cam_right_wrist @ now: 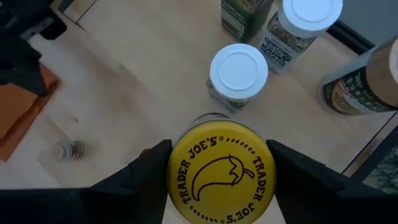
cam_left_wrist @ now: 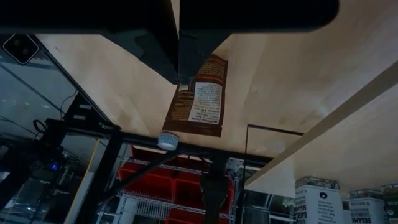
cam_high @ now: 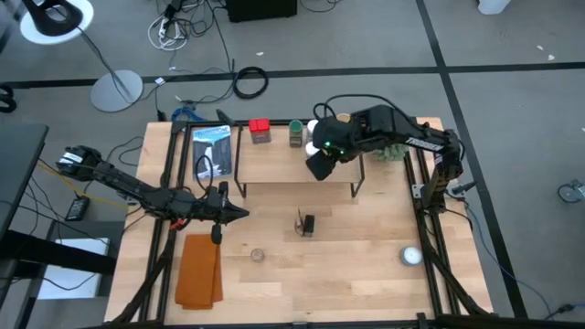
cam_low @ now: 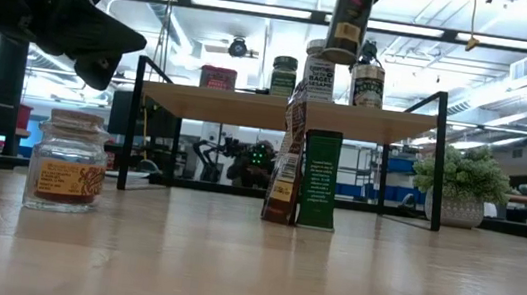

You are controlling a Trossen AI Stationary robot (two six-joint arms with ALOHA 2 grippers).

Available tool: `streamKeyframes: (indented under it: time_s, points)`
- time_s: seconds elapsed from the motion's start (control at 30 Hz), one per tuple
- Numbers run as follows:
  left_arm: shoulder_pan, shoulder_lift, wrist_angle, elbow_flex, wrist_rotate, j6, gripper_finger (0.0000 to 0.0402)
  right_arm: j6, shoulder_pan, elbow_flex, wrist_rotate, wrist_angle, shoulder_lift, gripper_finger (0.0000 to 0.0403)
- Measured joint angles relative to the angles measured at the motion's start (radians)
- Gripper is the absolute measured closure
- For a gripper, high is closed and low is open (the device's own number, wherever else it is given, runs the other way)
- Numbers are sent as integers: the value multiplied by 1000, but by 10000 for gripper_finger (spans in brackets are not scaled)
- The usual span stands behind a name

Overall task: Shelf spices
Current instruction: Put the yellow seasoning bottle on the shelf

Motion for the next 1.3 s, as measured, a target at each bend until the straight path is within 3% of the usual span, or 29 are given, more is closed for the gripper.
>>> streamKeyframes:
  time_s: [0.13,0.3,0.7,0.97,1.3]
  points:
    - [0,0,-2,0,0,-4,396,-23,46,-5,1,2,-6,168]
    - [0,0,-4,0,0,-23,396,-23,122,-77,89,3,-29,168]
    - [0,0,-5,0,0,-23,396,257,217,-536,138,2,-283,166]
    - [0,0,-5,0,0,-22,396,346,102,-580,151,81,-416,166]
    - [0,0,-5,0,-15,9,396,196,-75,-577,31,180,-320,165]
